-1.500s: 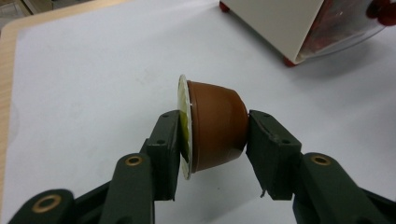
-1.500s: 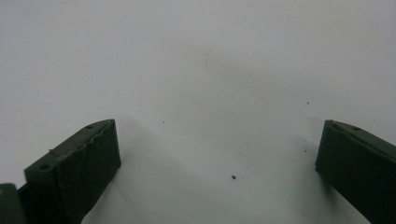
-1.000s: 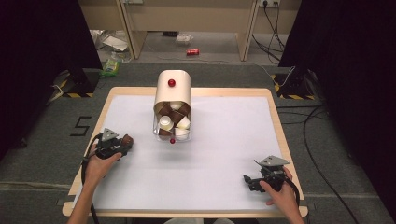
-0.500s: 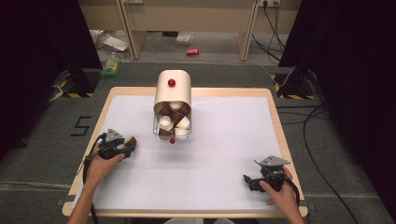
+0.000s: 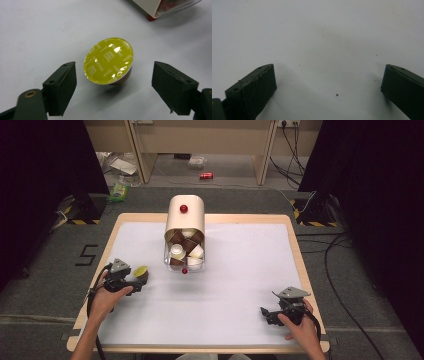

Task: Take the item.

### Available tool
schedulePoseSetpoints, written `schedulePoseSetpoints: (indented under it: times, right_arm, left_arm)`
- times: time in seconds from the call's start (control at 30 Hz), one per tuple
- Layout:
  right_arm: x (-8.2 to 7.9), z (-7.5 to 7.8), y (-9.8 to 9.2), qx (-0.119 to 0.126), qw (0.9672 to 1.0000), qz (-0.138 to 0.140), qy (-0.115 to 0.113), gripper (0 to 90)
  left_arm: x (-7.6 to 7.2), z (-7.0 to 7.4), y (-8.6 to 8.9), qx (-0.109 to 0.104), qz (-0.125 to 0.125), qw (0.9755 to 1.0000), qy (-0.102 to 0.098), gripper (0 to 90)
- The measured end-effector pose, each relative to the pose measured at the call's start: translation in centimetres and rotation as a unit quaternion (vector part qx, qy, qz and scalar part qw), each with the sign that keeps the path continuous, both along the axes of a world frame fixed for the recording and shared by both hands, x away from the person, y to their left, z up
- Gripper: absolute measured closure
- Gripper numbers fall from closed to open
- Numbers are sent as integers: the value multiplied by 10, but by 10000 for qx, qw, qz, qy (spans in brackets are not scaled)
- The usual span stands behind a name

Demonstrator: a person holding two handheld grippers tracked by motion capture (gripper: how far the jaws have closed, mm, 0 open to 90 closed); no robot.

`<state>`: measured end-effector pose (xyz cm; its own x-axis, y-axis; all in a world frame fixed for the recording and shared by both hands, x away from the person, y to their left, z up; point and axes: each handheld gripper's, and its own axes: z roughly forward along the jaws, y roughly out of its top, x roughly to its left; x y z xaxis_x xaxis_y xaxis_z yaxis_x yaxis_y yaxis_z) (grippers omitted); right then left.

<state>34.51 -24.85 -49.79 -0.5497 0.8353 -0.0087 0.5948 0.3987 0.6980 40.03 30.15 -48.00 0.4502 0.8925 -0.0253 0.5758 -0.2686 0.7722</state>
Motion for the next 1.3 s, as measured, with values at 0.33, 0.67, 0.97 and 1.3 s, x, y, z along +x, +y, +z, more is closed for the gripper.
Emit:
schedulePoseSetpoints:
  times: [0.33,0.67,0.97,1.3]
  right_arm:
    - [0,0,0,-5,10000,6,-1,4]
    - [0,0,0,-1,10000,0,-1,4]
    - [0,0,0,-5,10000,3,-3,4]
    - [0,0,0,-3,10000,3,-5,4]
  left_arm:
    - [-14,4,-3,-145,-24,9999,-77,176]
    - [-29,9,-8,-190,-4,9996,-232,162]
    - [-46,12,-11,-218,-35,9993,-290,160]
    - [-60,8,-12,-275,46,9988,-406,154]
